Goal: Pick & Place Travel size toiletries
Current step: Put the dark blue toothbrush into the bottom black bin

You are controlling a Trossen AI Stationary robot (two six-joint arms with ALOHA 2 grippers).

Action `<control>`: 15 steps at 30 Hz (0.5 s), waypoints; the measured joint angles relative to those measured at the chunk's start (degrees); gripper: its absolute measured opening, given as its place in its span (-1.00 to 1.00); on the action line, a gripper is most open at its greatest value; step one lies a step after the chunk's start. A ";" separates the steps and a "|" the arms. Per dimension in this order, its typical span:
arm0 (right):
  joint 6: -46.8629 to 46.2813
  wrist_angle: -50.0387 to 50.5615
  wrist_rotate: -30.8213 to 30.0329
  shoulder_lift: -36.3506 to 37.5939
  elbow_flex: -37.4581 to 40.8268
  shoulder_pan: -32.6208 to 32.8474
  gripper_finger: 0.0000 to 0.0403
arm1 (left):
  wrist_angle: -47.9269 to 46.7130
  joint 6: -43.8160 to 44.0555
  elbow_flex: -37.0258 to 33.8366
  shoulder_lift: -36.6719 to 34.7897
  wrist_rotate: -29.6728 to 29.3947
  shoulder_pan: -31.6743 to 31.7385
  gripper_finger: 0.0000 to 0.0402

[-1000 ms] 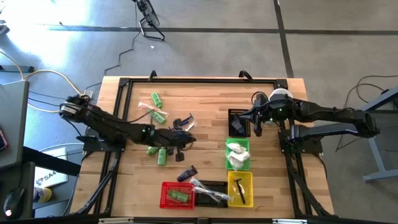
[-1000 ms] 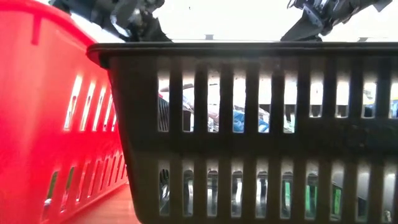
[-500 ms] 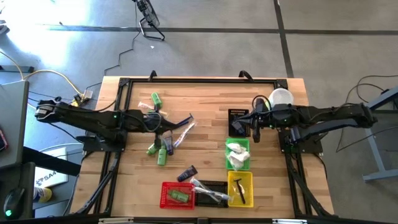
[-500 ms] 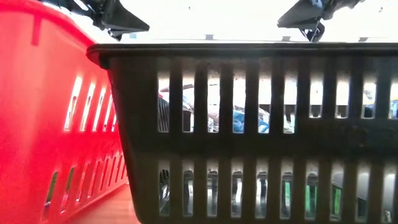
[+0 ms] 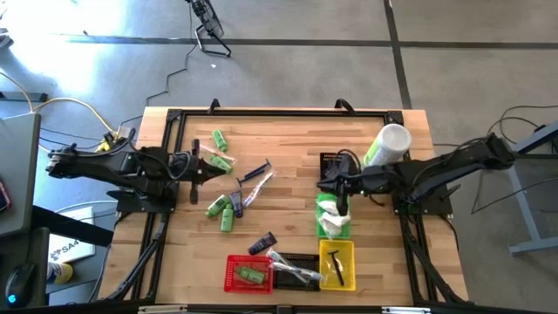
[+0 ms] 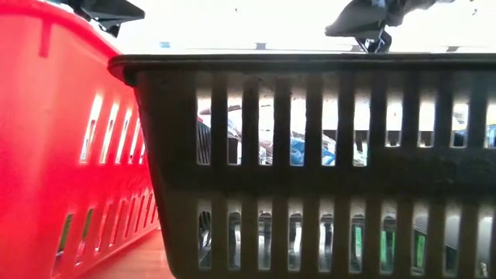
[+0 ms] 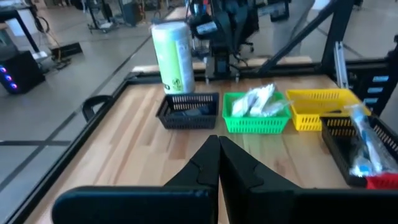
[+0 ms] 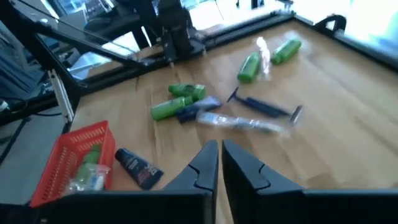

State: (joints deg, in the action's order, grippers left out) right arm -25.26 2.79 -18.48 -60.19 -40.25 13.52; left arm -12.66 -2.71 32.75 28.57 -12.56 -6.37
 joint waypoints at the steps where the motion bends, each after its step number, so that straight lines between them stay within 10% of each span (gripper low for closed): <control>1: -1.02 0.11 -0.11 -0.55 0.00 0.72 -0.96 | 0.02 0.01 0.00 -0.53 -0.02 0.00 -1.00; 15: -12.24 5.30 -5.92 -10.04 -8.52 12.24 -0.98 | -3.00 -0.56 0.00 -2.96 -0.87 0.00 -1.00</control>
State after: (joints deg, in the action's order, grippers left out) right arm -37.50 8.09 -24.40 -70.23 -48.76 25.77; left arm -15.66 -3.27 32.75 25.61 -13.43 -6.37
